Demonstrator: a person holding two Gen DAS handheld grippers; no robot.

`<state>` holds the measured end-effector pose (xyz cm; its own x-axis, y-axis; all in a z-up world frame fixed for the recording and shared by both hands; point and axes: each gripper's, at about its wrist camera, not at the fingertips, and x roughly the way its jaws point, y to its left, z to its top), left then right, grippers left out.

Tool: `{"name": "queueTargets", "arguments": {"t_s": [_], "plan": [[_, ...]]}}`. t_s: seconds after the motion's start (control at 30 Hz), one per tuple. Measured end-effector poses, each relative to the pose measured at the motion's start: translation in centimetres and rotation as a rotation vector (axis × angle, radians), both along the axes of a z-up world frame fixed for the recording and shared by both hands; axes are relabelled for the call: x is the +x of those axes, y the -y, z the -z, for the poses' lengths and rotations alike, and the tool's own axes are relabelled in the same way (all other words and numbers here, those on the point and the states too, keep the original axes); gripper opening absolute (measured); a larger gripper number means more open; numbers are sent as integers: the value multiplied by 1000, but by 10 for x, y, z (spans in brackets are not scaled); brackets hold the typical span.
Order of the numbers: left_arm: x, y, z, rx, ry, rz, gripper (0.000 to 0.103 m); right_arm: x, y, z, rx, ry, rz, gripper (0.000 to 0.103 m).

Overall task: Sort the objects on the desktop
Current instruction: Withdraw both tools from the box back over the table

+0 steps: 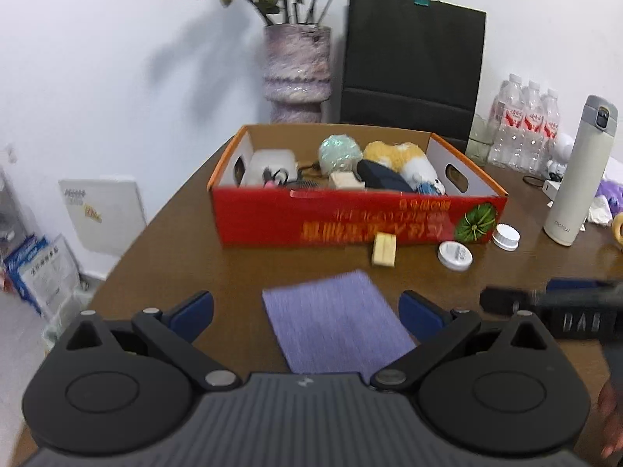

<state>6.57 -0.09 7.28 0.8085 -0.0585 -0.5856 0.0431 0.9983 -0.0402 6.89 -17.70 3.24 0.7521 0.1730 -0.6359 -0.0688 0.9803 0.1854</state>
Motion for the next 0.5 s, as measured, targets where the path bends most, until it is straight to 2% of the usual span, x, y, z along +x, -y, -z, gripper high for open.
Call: {"name": "queueTargets", "arguments": {"t_s": [0.07, 0.2, 0.5], "plan": [[-17, -1, 5, -16, 8, -21, 103, -19, -2, 9, -14, 4, -15, 100], [-42, -1, 12, 7, 11, -51, 103, -48, -4, 21, -69, -13, -25, 100], [-88, 2, 26, 35, -34, -23, 103, -110, -9, 32, -130, 28, -56, 100]]}}
